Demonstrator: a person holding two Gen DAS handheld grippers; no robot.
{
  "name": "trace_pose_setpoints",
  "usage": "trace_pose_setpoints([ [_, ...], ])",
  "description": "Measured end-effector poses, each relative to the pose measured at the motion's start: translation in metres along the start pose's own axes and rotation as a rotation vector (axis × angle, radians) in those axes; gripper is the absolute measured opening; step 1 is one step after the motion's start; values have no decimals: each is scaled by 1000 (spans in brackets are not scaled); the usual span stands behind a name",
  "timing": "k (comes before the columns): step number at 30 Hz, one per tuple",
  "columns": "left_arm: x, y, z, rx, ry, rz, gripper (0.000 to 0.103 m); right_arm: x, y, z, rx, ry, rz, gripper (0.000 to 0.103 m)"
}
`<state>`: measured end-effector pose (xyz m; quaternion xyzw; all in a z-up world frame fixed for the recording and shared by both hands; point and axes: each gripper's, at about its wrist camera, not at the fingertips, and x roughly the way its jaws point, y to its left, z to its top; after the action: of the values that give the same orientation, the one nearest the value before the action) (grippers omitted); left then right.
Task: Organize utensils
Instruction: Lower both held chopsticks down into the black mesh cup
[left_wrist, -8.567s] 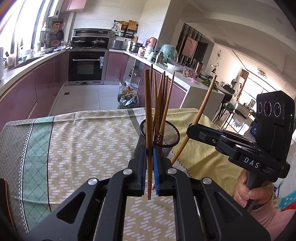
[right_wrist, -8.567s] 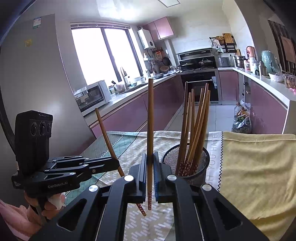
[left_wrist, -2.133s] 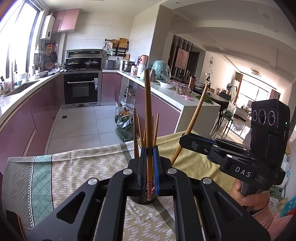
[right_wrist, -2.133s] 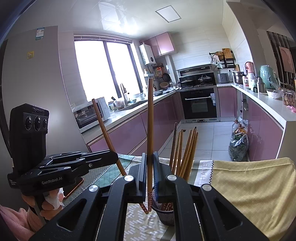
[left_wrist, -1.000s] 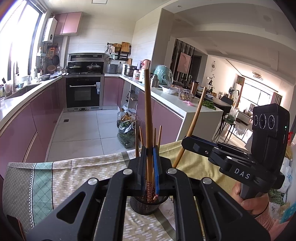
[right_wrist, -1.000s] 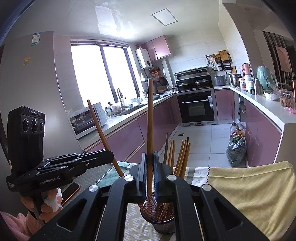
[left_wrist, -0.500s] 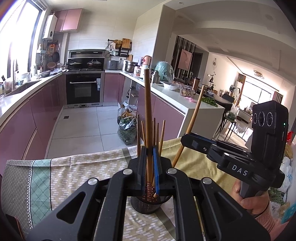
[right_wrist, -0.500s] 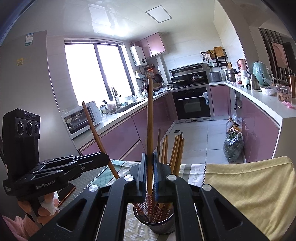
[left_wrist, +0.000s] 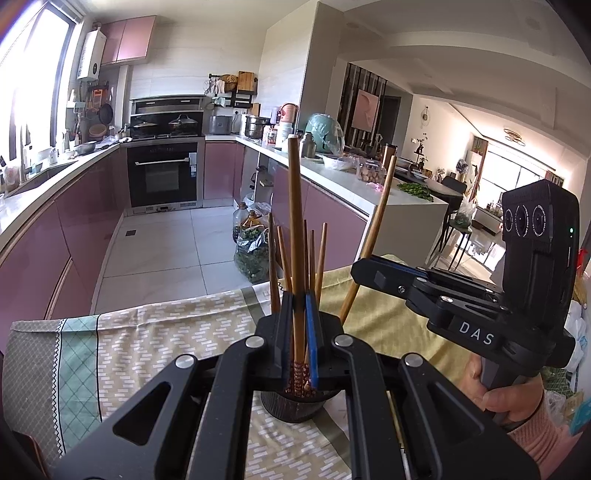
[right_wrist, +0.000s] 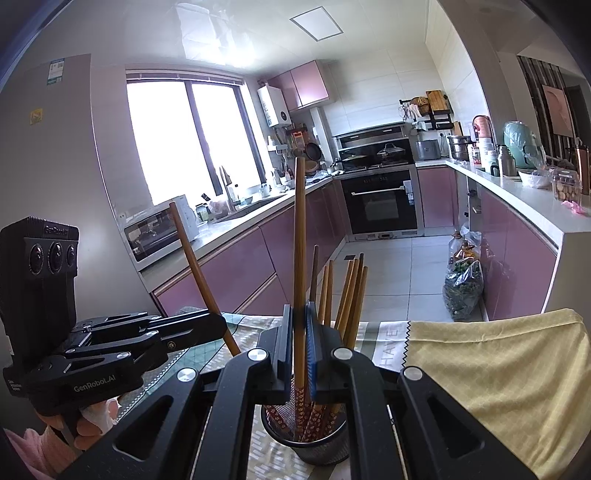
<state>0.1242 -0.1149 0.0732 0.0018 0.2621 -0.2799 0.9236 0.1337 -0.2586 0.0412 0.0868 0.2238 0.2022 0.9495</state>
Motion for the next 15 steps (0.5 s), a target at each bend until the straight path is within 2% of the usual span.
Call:
trace_pose_setpoints([
  [15, 11, 2, -1, 1, 41, 6, 8, 4, -4, -4, -7, 19, -8, 6],
])
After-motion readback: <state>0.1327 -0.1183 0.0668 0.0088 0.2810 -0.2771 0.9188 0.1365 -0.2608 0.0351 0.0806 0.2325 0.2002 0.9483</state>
